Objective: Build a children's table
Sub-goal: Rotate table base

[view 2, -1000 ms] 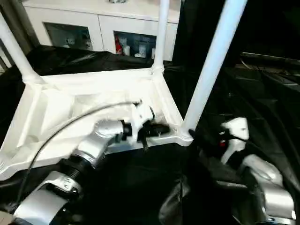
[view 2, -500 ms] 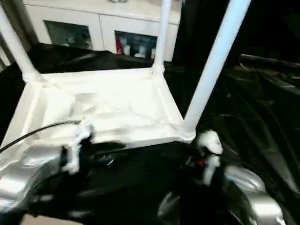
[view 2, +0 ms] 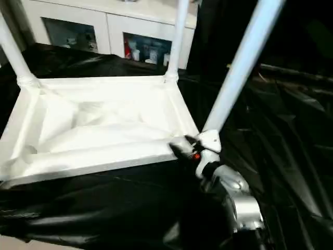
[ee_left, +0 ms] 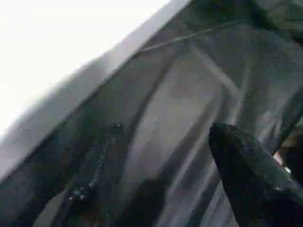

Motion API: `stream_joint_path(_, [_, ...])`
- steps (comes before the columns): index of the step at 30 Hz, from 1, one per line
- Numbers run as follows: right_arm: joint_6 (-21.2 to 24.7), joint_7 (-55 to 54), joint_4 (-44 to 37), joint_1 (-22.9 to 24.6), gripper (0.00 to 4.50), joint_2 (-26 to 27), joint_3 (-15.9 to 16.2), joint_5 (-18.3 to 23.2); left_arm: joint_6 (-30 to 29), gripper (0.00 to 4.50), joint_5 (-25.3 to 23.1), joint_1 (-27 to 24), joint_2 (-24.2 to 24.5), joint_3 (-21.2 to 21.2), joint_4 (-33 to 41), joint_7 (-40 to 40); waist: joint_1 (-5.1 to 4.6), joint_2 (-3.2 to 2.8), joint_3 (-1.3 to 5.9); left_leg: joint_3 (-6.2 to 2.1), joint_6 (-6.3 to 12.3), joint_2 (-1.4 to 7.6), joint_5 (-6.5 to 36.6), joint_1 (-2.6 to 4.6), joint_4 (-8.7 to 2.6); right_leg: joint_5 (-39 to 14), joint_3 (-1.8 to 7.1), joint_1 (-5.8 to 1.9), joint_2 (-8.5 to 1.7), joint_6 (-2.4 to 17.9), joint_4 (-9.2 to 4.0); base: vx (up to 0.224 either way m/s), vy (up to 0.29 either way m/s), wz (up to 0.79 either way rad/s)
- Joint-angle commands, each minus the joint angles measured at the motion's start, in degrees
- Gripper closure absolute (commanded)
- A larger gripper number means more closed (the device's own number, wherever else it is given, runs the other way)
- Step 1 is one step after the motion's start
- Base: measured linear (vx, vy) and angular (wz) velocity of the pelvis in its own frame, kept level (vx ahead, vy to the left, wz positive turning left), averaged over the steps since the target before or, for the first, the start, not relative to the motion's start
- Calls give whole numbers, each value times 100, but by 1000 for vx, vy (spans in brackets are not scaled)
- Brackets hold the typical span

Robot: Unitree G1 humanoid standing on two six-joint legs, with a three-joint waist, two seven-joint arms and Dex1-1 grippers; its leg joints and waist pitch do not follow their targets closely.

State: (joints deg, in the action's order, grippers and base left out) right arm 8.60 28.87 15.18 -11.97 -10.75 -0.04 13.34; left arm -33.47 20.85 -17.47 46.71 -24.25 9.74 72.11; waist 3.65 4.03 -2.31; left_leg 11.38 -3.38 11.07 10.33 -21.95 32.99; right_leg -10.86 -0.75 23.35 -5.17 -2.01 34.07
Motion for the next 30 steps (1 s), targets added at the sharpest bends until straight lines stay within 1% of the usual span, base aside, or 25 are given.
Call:
stream_joint_path(1, [-233,-489,428,-160,137,-133,-515,-85,-88,96,145,-163,255,-559,-140,169,-6,-161,223,-71,-188,175,1940,227,-490,-1254,127,-50,-116,946,-355,0,0,0])
stream_joint_path(2, [-317,-676,619,-254,137,-175,-659,-64,-90,93,157,-246,386,-789,-256,215,-24,-167,211,-71,-212,168,2084,212,-508,-1369,123,-45,-106,952,-347,0,0,0])
stream_joint_path(3, [-354,-758,696,-295,137,-193,-732,-40,-58,80,131,-280,432,-869,-320,235,-17,-177,209,-71,-242,162,2147,229,-506,-1429,123,-33,-101,931,-362,0,0,0])
stream_joint_path(4, [-423,-860,803,-346,137,-209,-809,-22,-13,63,107,-335,481,-959,-381,257,-1,-184,205,-63,-282,168,2263,274,-498,-1486,130,-7,-95,890,-379,0,0,0])
stream_joint_path(6, [-494,-1144,1071,-490,137,-315,-995,-19,129,54,35,-406,594,-1168,-597,288,14,-166,169,-69,-338,163,2651,297,-504,-1833,134,20,-92,800,-426,0,0,0])
stream_joint_path(8, [-577,-1394,1345,-601,137,-441,-1118,-80,318,43,53,-357,632,-1335,-804,201,52,-156,176,-94,-357,165,2707,293,-513,-1936,134,-1,-117,738,-432,0,0,0])
stream_joint_path(10, [-608,-1456,1440,-635,137,-466,-1147,-111,363,16,81,-349,635,-1374,-833,179,74,-154,176,-95,-358,164,2742,287,-515,-1965,141,-7,-131,718,-438,0,0,0])
stream_joint_path(11, [-624,-1275,1437,-615,137,-497,-1096,-119,438,12,228,-251,525,-1423,-756,149,77,-121,174,-106,-327,161,2779,272,-511,-2044,139,-33,-142,716,-439,0,0,0])
stream_joint_path(12, [-627,-1136,1410,-588,137,-497,-1031,-112,438,10,368,-176,447,-1434,-661,133,86,-128,173,-110,-326,165,2803,279,-514,-2097,138,-32,-150,721,-447,0,0,0])
stream_joint_path(13, [-618,-998,1330,-523,137,-498,-929,-138,387,6,561,-34,317,-1423,-492,66,75,-89,178,-109,-298,168,2811,275,-506,-2107,135,-37,-153,754,-453,0,0,0])
stream_joint_path(15, [-613,-890,1205,-398,137,-477,-754,-251,238,2,906,211,128,-1349,-193,8,83,-112,193,-125,-296,174,2676,248,-515,-1994,126,-75,-163,832,-423,0,0,0])
stream_joint_path(16, [-613,-890,1205,-398,137,-477,-754,-251,238,2,906,211,128,-1349,-193,8,84,-113,191,-122,-308,175,2651,243,-514,-1947,123,-75,-158,849,-414,0,0,0])
stream_joint_path(17, [-611,-858,1126,-308,137,-487,-667,-312,164,2,1111,388,-13,-1229,16,-47,80,-101,198,-117,-301,175,2611,243,-511,-1884,123,-80,-154,866,-408,0,0,0])
stream_joint_path(18, [-586,-852,1060,-240,137,-499,-611,-336,111,2,1278,553,-110,-1095,165,-104,80,-44,205,-109,-283,173,2515,237,-503,-1786,117,-92,-147,899,-386,0,0,0])
stream_joint_path(20, [-376,-818,850,-62,137,-540,-524,-338,88,2,1474,876,-308,-809,366,-236,105,-63,218,-89,-267,167,2323,245,-484,-1535,124,-93,-134,932,-358,0,0,0])
stream_joint_path(21, [-234,-840,686,85,137,-586,-473,-386,102,2,1541,1132,-452,-584,435,-306,100,-80,208,-94,-270,159,2295,223,-493,-1542,125,-105,-124,908,-356,0,0,0])
stream_joint_path(22, [-234,-840,686,85,137,-586,-473,-386,102,2,1541,1132,-452,-584,435,-306,131,-69,235,-79,-290,163,2206,263,-469,-1454,124,-102,-127,880,-345,0,0,0])
stream_joint_path(23, [-83,-879,506,246,137,-610,-455,-433,113,2,1572,1479,-644,-291,445,-395,112,-63,230,-80,-277,142,2114,211,-468,-1404,130,-134,-123,863,-339,0,0,0])
stream_joint_path(24, [-29,-892,440,298,137,-604,-465,-429,100,2,1575,1601,-715,-189,437,-438,136,-60,249,-77,-297,147,2009,227,-460,-1346,126,-140,-127,833,-333,0,0,0])
stream_joint_path(25, [20,-915,412,319,137,-589,-473,-426,147,2,1510,1704,-768,-83,393,-453,132,-46,251,-70,-289,143,2000,231,-448,-1318,128,-131,-129,840,-331,0,0,0])
stream_joint_path(26, [36,-926,426,329,137,-578,-457,-445,163,2,1482,1826,-848,35,353,-461,108,-51,258,-88,-304,134,1965,183,-459,-1349,120,-175,-131,814,-323,0,0,0])
stream_joint_path(27, [50,-945,479,336,137,-556,-414,-492,187,2,1435,2076,-1011,271,270,-482,103,-98,259,-92,-355,128,2000,203,-458,-1464,117,-162,-127,775,-339,0,0,0])
stream_joint_path(28, [47,-952,518,322,137,-547,-393,-515,208,2,1403,2176,-1073,357,226,-500,103,-98,259,-92,-355,128,2000,203,-458,-1464,117,-162,-127,775,-339,0,0,0])
stream_joint_path(29, [50,-950,580,295,137,-533,-357,-541,252,2,1348,2302,-1149,475,168,-515,108,-95,252,-85,-372,131,2149,229,-446,-1580,124,-123,-134,785,-360,0,0,0])
stream_joint_path(30, [41,-934,648,251,137,-514,-299,-568,234,2,1377,2412,-1204,618,158,-512,108,-92,257,-94,-388,133,2173,219,-447,-1630,119,-134,-138,785,-362,0,0,0])
